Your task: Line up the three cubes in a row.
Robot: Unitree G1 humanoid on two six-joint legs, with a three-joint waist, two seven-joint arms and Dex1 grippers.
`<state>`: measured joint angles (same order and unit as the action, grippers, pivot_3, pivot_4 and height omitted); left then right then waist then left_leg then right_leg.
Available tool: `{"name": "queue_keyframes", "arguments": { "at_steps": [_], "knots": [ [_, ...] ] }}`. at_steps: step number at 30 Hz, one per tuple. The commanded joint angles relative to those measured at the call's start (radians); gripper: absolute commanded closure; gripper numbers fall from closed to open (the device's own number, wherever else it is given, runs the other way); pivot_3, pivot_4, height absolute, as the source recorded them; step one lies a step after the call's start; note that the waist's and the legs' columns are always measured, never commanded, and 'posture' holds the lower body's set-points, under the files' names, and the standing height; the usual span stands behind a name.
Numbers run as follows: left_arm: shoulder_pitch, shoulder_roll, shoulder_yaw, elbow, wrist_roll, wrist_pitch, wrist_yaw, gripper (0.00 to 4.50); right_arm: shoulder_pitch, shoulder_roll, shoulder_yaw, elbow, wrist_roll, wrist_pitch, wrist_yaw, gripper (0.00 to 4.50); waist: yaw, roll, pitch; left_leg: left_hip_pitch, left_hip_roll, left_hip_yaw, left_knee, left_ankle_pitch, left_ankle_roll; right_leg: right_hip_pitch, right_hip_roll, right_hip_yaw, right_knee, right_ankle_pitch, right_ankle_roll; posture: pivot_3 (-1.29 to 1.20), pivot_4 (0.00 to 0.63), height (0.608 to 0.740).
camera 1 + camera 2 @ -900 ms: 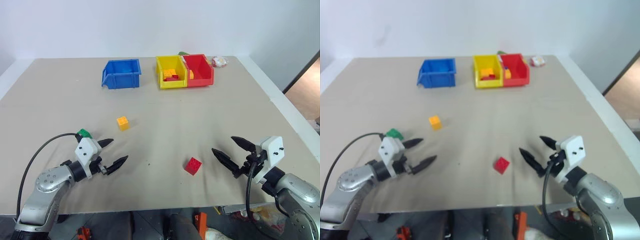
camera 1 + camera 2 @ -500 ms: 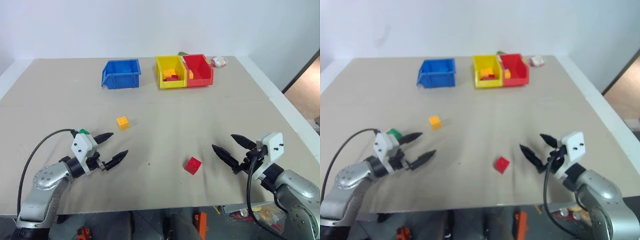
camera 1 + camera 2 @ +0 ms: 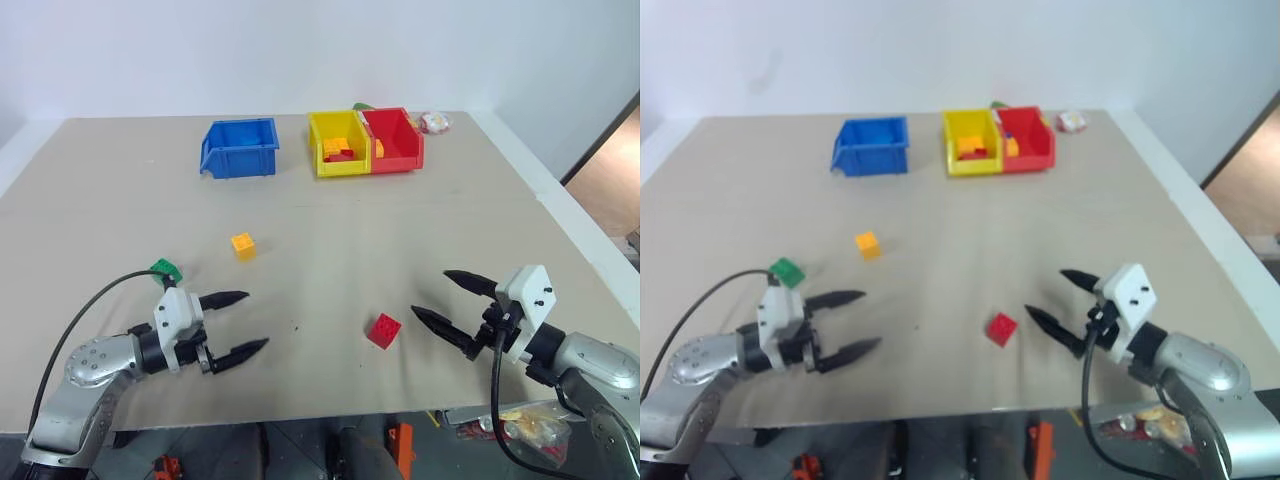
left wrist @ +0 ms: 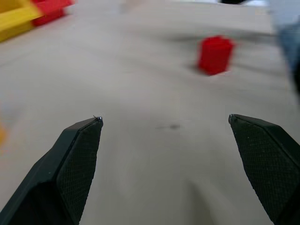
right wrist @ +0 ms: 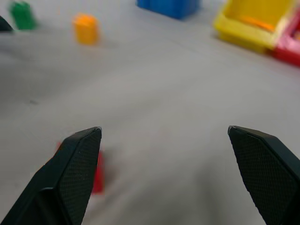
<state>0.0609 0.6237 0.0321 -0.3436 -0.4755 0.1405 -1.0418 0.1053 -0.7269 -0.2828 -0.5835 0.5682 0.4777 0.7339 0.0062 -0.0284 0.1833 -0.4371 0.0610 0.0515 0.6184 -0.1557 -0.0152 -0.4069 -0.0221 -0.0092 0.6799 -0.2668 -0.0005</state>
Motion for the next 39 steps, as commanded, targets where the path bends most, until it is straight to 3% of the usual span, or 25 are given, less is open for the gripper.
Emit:
{"name": "queue_keyframes", "arguments": {
  "at_steps": [1,12,22,25,29,32,39],
  "knots": [
    [-0.019,0.028,-0.029,-0.046,-0.018,0.015,-0.046,0.04,-0.008,-0.005,0.030,-0.053,0.055,0.044,0.013,0.00,0.001,0.000,0.000,0.000,0.000,0.000,0.000,0.000,0.000,0.000,0.000,0.000,0.000,0.000,0.000,0.00,0.150,0.740],
    [-0.033,0.026,-0.054,-0.026,-0.012,0.010,-0.068,0.04,0.011,0.056,0.188,-0.032,-0.042,0.017,-0.041,0.00,0.001,-0.001,0.000,0.000,0.001,0.000,0.000,0.000,0.000,0.000,0.000,0.000,0.000,0.000,0.000,0.00,0.150,0.740],
    [-0.037,0.025,-0.051,-0.008,0.000,-0.019,-0.081,0.04,0.009,0.123,0.254,0.041,-0.131,-0.030,-0.068,0.00,0.001,-0.001,0.000,0.000,0.001,0.001,0.000,0.000,0.000,-0.001,0.000,0.000,-0.001,0.001,-0.001,0.00,0.150,0.740],
    [-0.047,0.027,-0.047,-0.005,0.001,-0.021,-0.078,0.00,0.023,0.135,0.258,0.054,-0.139,-0.043,-0.067,0.78,0.002,-0.001,0.000,0.000,0.001,0.001,0.000,0.000,0.000,-0.001,0.000,0.000,-0.001,0.001,-0.001,0.00,0.150,0.740],
    [-0.065,0.031,-0.046,-0.009,-0.001,-0.009,-0.068,0.00,0.044,0.147,0.261,0.079,-0.160,-0.078,-0.061,2.37,0.002,-0.001,0.000,0.000,0.001,0.000,0.001,0.000,0.000,-0.001,0.000,0.000,-0.001,0.001,-0.001,0.00,0.150,0.740],
    [-0.074,0.031,-0.046,-0.012,-0.002,0.000,-0.061,0.00,0.060,0.151,0.264,0.101,-0.175,-0.107,-0.054,3.24,0.002,-0.001,-0.001,0.000,0.001,0.001,0.001,0.000,0.000,0.000,0.000,0.000,-0.001,0.001,-0.001,0.00,0.150,0.740],
    [-0.077,0.028,-0.048,-0.028,-0.004,0.014,-0.042,0.00,0.000,0.097,0.266,0.161,-0.184,-0.167,0.039,3.24,0.001,-0.001,-0.001,0.000,0.001,0.001,0.001,0.000,0.000,0.000,0.001,0.000,-0.001,0.001,-0.001,0.00,0.150,0.740]
  ]
}}
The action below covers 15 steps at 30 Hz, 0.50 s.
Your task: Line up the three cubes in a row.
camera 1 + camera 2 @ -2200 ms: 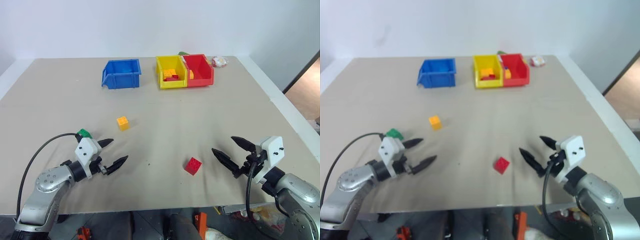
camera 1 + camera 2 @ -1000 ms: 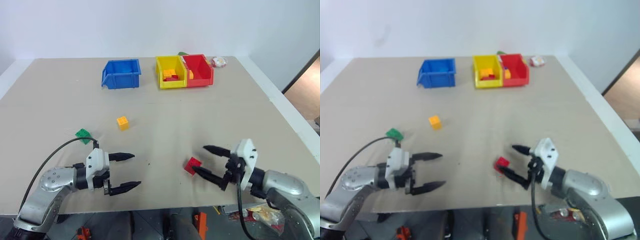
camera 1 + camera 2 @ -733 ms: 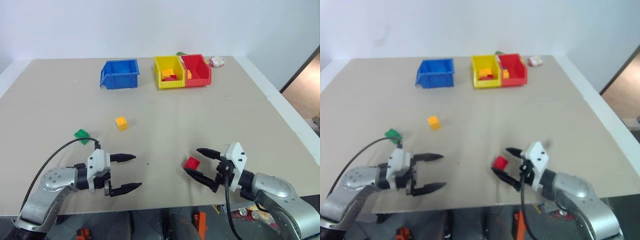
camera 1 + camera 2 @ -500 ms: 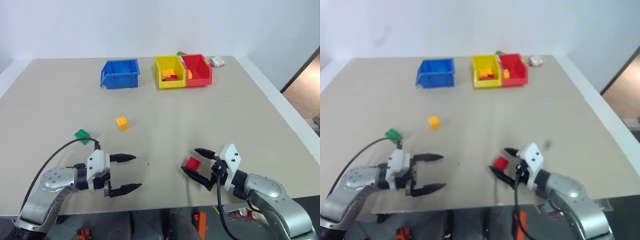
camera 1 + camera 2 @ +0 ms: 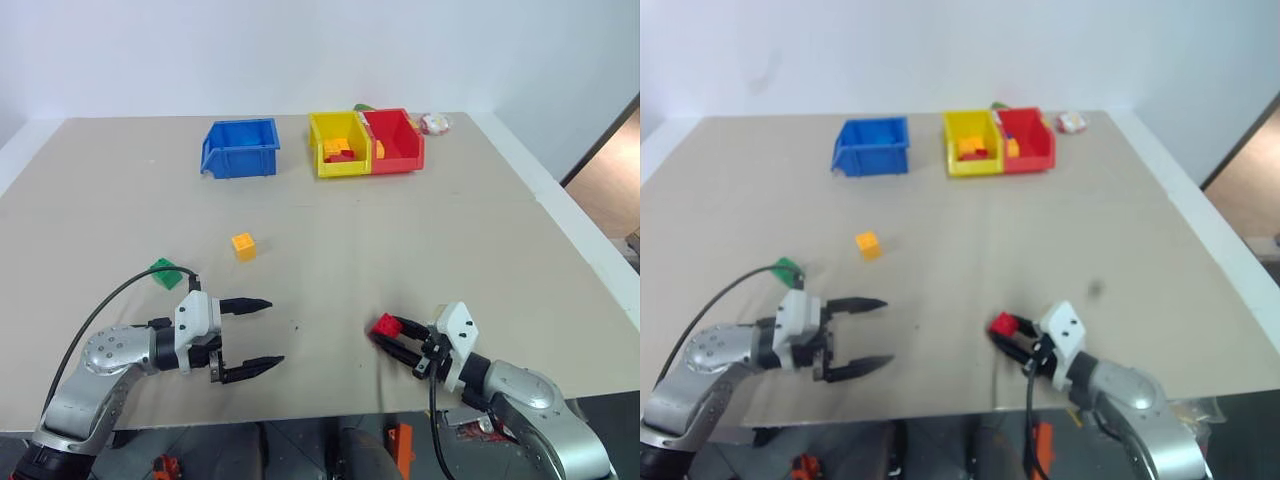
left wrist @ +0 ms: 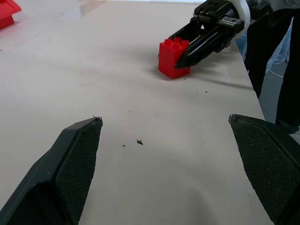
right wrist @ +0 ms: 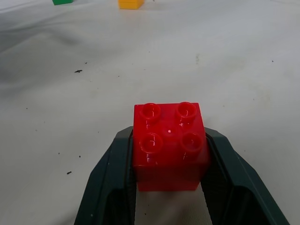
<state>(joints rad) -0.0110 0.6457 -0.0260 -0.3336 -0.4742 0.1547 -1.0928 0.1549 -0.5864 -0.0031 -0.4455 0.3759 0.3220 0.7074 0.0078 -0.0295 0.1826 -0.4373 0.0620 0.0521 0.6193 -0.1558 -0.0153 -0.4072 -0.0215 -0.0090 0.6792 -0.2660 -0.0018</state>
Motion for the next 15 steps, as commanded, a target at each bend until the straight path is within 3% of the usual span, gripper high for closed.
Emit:
{"name": "queue_keyframes", "arguments": {
  "at_steps": [1,5,8,12,15],
  "knots": [
    [-0.006,0.006,0.009,-0.039,-0.006,0.003,0.011,0.00,-0.094,-0.065,-0.011,0.039,0.020,-0.007,0.105,3.24,-0.002,0.000,0.000,0.000,0.000,0.001,0.000,0.000,0.000,0.000,0.000,0.000,0.000,0.001,0.000,0.00,0.150,0.740],
    [-0.004,0.003,-0.001,-0.037,-0.009,0.004,0.008,0.00,-0.457,-0.137,0.078,0.224,0.041,0.018,0.350,3.24,-0.017,0.001,0.001,0.001,0.000,0.002,0.003,0.000,0.001,-0.002,0.001,0.001,0.000,0.007,-0.001,0.00,0.150,0.740],
    [-0.005,0.001,-0.005,-0.030,-0.009,-0.001,0.009,0.00,-0.678,-0.130,0.190,0.422,-0.015,-0.026,0.537,3.24,-0.024,-0.001,0.001,0.003,0.000,0.000,0.003,0.001,0.001,0.000,0.004,0.000,0.000,0.007,-0.001,0.00,0.150,0.740],
    [0.001,0.002,0.003,-0.035,-0.007,0.002,0.025,0.00,-0.843,-0.069,0.294,0.651,-0.090,-0.125,0.682,3.24,-0.022,-0.001,0.000,0.000,0.002,0.001,0.001,0.001,0.002,-0.001,0.006,0.000,0.000,0.004,-0.005,0.00,0.150,0.740],
    [0.013,0.003,0.023,-0.051,-0.017,0.022,0.055,0.00,-0.897,-0.028,0.333,0.775,-0.139,-0.204,0.743,3.24,-0.024,-0.001,0.000,-0.001,0.001,0.001,0.000,0.000,0.001,-0.002,0.009,0.001,0.001,0.004,0.000,0.00,0.150,0.740]
  ]
}}
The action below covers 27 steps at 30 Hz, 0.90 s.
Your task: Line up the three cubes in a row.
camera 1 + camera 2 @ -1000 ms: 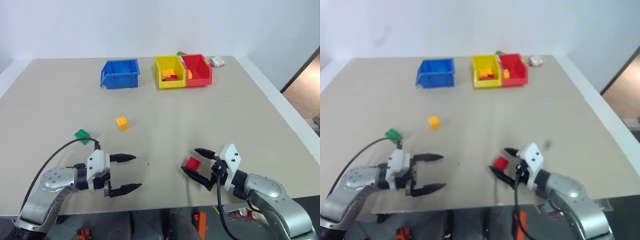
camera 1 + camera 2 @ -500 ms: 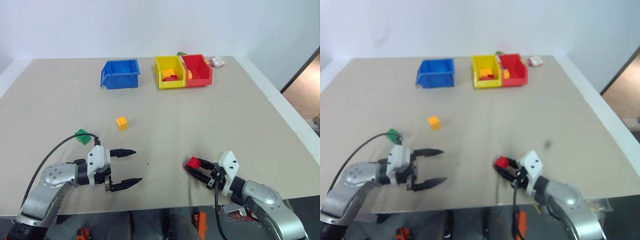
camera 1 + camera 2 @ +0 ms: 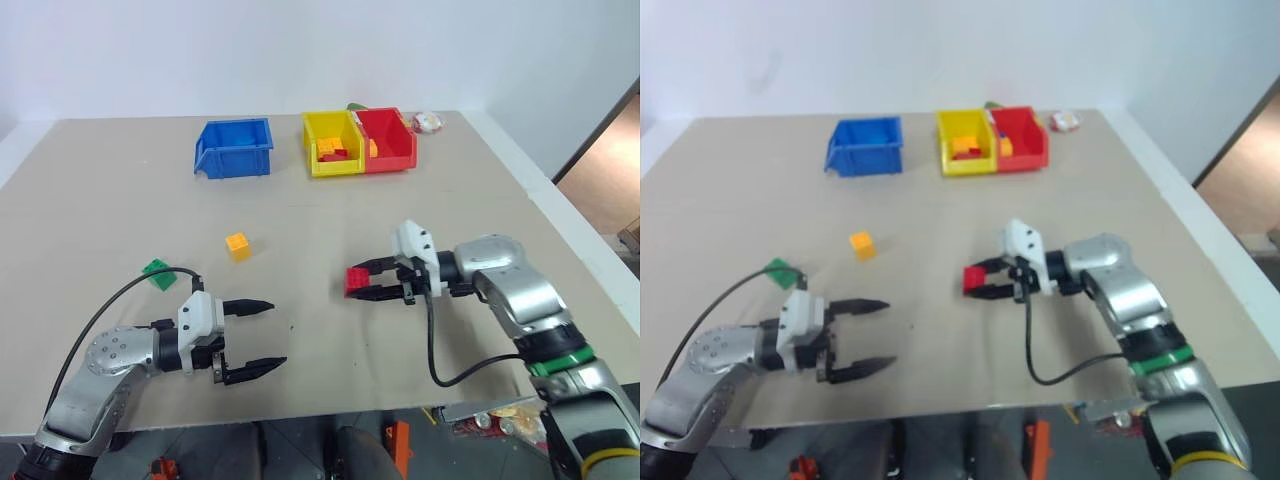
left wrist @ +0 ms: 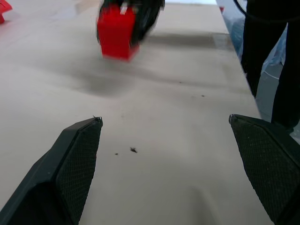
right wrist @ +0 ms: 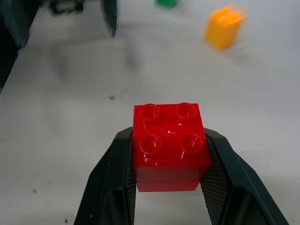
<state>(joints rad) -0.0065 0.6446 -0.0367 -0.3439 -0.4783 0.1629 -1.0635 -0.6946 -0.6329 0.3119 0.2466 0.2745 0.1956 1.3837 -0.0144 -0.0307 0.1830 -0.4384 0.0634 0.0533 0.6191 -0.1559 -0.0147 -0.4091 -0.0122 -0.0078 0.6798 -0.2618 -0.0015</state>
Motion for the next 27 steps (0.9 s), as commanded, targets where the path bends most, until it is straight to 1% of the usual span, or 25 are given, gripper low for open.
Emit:
{"name": "queue_keyframes", "arguments": {
  "at_steps": [1,5,10,14,19,20,22,23,27],
  "knots": [
    [0.013,0.008,0.037,-0.051,-0.015,0.020,0.031,0.00,-0.059,0.034,0.021,0.118,-0.049,-0.103,0.073,3.24,-0.002,0.000,0.000,0.000,0.000,0.000,0.000,-0.002,0.000,0.000,0.000,0.000,0.000,-0.001,0.001,0.00,0.150,0.740],
    [0.024,0.016,0.045,-0.098,-0.025,0.051,0.059,0.00,-0.087,0.075,0.018,0.189,-0.066,-0.153,0.096,3.24,-0.005,0.000,0.000,0.000,0.000,0.000,0.000,-0.005,-0.002,0.000,0.000,0.001,0.000,-0.002,0.002,0.00,0.150,0.740],
    [0.018,0.016,0.058,-0.139,-0.032,0.099,0.106,0.00,-0.105,0.107,-0.004,0.221,-0.068,-0.160,0.086,3.24,-0.006,0.000,0.000,0.001,0.000,-0.001,0.001,-0.005,-0.003,0.001,0.001,0.002,0.001,-0.003,0.004,0.00,0.150,0.740],
    [0.018,0.020,0.063,-0.153,-0.029,0.122,0.122,0.00,-0.090,0.102,-0.002,0.225,-0.078,-0.167,0.092,3.24,-0.006,0.000,0.000,0.002,0.001,0.000,0.002,-0.004,-0.003,0.001,0.001,0.002,0.001,-0.001,0.002,0.00,0.150,0.740],
    [0.007,0.015,0.072,-0.150,-0.035,0.131,0.133,0.00,-0.111,0.111,-0.008,0.253,-0.084,-0.166,0.085,3.24,-0.006,0.000,0.000,0.003,0.001,0.000,0.003,-0.004,-0.003,0.001,0.001,0.002,0.001,0.000,0.001,0.00,0.150,0.740],
    [0.009,0.015,0.073,-0.149,-0.033,0.128,0.133,0.00,-0.120,0.112,-0.010,0.259,-0.082,-0.156,0.086,2.44,-0.006,0.000,0.000,0.003,0.001,0.000,0.003,-0.004,-0.003,0.001,0.001,0.002,0.001,0.000,0.001,0.00,0.150,0.740],
    [0.016,0.015,0.073,-0.150,-0.029,0.120,0.133,0.00,-0.128,0.112,-0.012,0.265,-0.081,-0.152,0.089,2.05,-0.006,0.000,0.000,0.002,0.002,0.001,0.002,-0.004,-0.003,0.001,0.002,0.003,0.001,0.000,0.001,0.00,0.150,0.740],
    [0.019,0.015,0.073,-0.151,-0.028,0.117,0.134,0.00,-0.130,0.109,-0.011,0.264,-0.079,-0.145,0.094,1.61,-0.006,0.000,0.000,0.002,0.002,0.001,0.002,-0.004,-0.003,0.000,0.003,0.004,0.001,0.000,0.001,0.00,0.150,0.740],
    [0.024,0.012,0.075,-0.152,-0.023,0.107,0.146,0.00,-0.129,0.109,-0.038,0.234,-0.061,-0.134,0.087,0.20,-0.006,0.000,0.000,0.002,0.003,0.000,0.002,-0.004,-0.003,0.001,0.003,0.004,0.001,0.000,0.001,0.00,0.150,0.740]
  ]
}}
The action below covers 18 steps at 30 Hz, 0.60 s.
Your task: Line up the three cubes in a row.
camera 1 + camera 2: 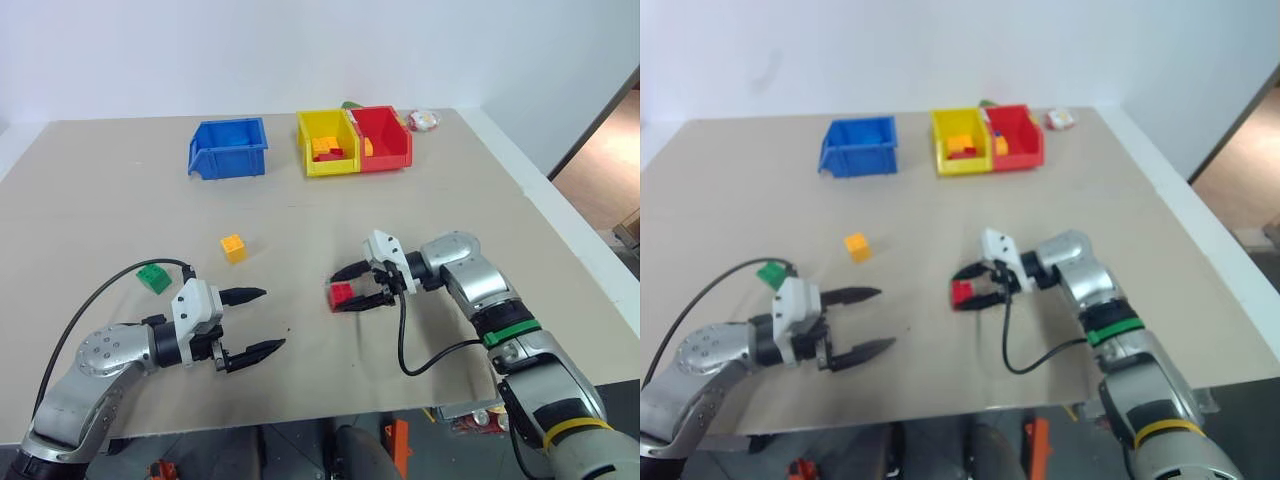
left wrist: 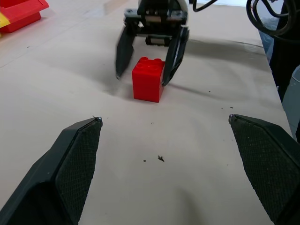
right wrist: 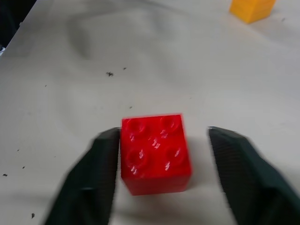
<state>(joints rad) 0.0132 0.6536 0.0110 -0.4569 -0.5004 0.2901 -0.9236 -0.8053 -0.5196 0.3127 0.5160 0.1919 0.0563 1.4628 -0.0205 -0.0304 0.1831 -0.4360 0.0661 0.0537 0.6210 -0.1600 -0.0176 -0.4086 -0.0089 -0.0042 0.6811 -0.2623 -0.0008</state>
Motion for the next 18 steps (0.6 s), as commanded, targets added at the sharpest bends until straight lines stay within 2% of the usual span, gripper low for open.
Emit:
{"name": "queue_keyframes", "arguments": {
  "at_steps": [1,7,12,18],
  "knots": [
    [0.007,0.001,0.029,-0.039,0.002,-0.024,0.011,0.00,-0.016,-0.004,-0.047,-0.049,0.027,0.008,0.005,0.06,0.000,0.000,0.000,0.000,0.000,0.000,0.000,0.000,0.000,0.000,0.000,0.000,0.000,0.000,0.000,0.00,0.150,0.740],
    [0.070,-0.042,0.125,-0.050,0.033,-0.067,0.130,0.00,0.021,-0.034,-0.129,-0.278,0.126,0.171,-0.033,0.06,0.000,0.000,0.000,0.000,0.002,0.000,0.000,0.000,0.000,0.000,0.000,0.001,0.000,0.000,0.000,0.00,0.150,0.740],
    [0.133,-0.138,0.294,-0.093,0.069,-0.077,0.350,0.00,0.055,-0.026,-0.227,-0.541,0.314,0.460,-0.154,0.06,0.000,0.000,0.000,0.000,0.003,0.000,-0.001,0.000,0.000,0.000,-0.004,0.000,0.000,0.000,0.000,0.00,0.150,0.740],
    [0.127,-0.204,0.383,-0.052,0.090,-0.041,0.512,0.00,0.153,0.020,-0.232,-0.700,0.344,0.490,-0.286,0.06,0.000,-0.001,-0.001,0.000,0.002,-0.001,0.000,0.000,0.000,0.000,-0.005,0.000,0.000,0.000,0.000,0.00,0.150,0.740]
  ]
}}
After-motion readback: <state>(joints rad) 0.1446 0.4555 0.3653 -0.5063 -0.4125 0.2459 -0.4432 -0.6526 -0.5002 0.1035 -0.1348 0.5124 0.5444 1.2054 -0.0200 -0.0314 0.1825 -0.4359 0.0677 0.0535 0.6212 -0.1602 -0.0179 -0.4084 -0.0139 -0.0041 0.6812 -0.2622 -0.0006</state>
